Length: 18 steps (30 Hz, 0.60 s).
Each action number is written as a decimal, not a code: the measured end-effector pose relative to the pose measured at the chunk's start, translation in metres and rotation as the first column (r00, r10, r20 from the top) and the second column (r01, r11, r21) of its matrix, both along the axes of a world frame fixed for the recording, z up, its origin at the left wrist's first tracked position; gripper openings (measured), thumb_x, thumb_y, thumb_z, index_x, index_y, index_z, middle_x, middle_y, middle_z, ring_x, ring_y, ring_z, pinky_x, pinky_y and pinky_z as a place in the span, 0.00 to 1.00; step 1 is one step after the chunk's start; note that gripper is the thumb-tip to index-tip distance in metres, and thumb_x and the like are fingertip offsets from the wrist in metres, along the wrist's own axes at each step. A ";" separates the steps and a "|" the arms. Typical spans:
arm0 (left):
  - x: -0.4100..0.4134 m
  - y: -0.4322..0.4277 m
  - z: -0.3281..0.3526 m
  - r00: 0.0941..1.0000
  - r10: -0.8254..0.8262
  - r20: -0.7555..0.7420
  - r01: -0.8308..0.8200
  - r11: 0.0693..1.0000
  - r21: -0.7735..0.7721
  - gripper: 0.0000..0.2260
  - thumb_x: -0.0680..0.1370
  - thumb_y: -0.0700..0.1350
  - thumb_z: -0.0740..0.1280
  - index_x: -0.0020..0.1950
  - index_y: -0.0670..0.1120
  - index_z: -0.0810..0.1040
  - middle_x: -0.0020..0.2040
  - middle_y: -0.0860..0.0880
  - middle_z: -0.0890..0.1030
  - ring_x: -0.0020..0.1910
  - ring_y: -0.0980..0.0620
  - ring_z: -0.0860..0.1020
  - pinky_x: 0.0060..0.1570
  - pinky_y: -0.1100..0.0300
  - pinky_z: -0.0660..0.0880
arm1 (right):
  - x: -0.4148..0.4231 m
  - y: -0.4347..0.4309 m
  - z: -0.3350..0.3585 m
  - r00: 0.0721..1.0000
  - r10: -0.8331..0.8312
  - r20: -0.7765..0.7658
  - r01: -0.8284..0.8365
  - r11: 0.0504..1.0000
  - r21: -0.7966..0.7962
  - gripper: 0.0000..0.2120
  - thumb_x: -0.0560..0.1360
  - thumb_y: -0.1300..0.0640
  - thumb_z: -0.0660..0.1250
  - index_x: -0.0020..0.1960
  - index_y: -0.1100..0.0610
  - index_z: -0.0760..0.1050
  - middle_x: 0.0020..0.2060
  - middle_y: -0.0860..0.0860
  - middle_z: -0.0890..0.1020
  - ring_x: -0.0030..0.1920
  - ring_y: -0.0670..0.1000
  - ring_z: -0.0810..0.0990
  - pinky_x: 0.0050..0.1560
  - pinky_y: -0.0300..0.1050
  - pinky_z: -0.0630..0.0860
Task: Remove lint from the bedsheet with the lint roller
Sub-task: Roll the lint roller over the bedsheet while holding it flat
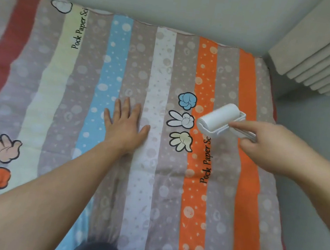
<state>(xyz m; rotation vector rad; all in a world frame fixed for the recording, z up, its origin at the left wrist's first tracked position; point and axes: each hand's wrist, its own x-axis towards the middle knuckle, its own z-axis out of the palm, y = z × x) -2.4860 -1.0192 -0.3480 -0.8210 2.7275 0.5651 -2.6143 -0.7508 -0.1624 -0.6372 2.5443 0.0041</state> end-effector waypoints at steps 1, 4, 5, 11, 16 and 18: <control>0.002 -0.004 -0.001 1.000 -0.015 -0.004 0.015 1.000 0.006 0.35 0.81 0.64 0.55 0.83 0.53 0.46 0.83 0.48 0.37 0.80 0.45 0.33 0.76 0.39 0.32 | 0.001 -0.027 -0.012 1.000 -0.010 -0.023 0.009 0.997 -0.076 0.25 0.77 0.56 0.58 0.71 0.36 0.67 0.66 0.47 0.76 0.44 0.50 0.76 0.44 0.45 0.75; 0.005 -0.016 -0.008 0.999 -0.032 -0.027 0.033 0.998 0.055 0.38 0.81 0.65 0.56 0.83 0.52 0.42 0.83 0.51 0.36 0.80 0.48 0.32 0.76 0.41 0.31 | 0.000 -0.099 -0.063 1.000 -0.010 -0.022 0.005 0.977 -0.214 0.27 0.78 0.58 0.55 0.75 0.41 0.63 0.69 0.50 0.73 0.44 0.52 0.78 0.39 0.44 0.73; 0.006 -0.019 -0.009 0.999 -0.019 -0.041 0.022 0.997 0.078 0.40 0.80 0.66 0.57 0.83 0.51 0.41 0.83 0.52 0.36 0.80 0.50 0.32 0.76 0.42 0.30 | -0.002 -0.118 -0.081 1.000 -0.020 -0.016 0.016 0.973 -0.232 0.27 0.78 0.58 0.54 0.75 0.42 0.61 0.69 0.51 0.73 0.46 0.54 0.78 0.40 0.45 0.73; 0.007 -0.024 -0.015 0.996 0.010 -0.085 0.004 0.987 0.161 0.40 0.81 0.62 0.58 0.83 0.49 0.39 0.82 0.54 0.35 0.79 0.52 0.31 0.75 0.46 0.28 | -0.008 -0.158 -0.125 0.993 -0.119 -0.010 0.116 0.980 -0.163 0.30 0.78 0.61 0.54 0.77 0.43 0.57 0.53 0.57 0.77 0.40 0.55 0.73 0.33 0.46 0.68; 0.006 -0.027 -0.015 0.997 0.002 -0.078 0.015 0.978 0.207 0.34 0.84 0.56 0.54 0.83 0.49 0.39 0.82 0.53 0.34 0.79 0.52 0.30 0.74 0.46 0.28 | 0.008 -0.125 -0.112 0.996 -0.084 0.021 0.085 0.992 -0.090 0.27 0.79 0.59 0.54 0.76 0.44 0.60 0.57 0.56 0.78 0.45 0.56 0.74 0.39 0.47 0.71; 0.005 -0.025 -0.014 0.998 -0.006 -0.062 0.018 0.980 0.200 0.33 0.84 0.55 0.53 0.83 0.49 0.39 0.82 0.53 0.34 0.79 0.52 0.31 0.75 0.46 0.28 | 0.014 -0.108 -0.105 0.995 -0.081 0.050 0.084 0.995 -0.060 0.27 0.78 0.58 0.55 0.75 0.43 0.61 0.61 0.54 0.79 0.45 0.54 0.73 0.38 0.46 0.68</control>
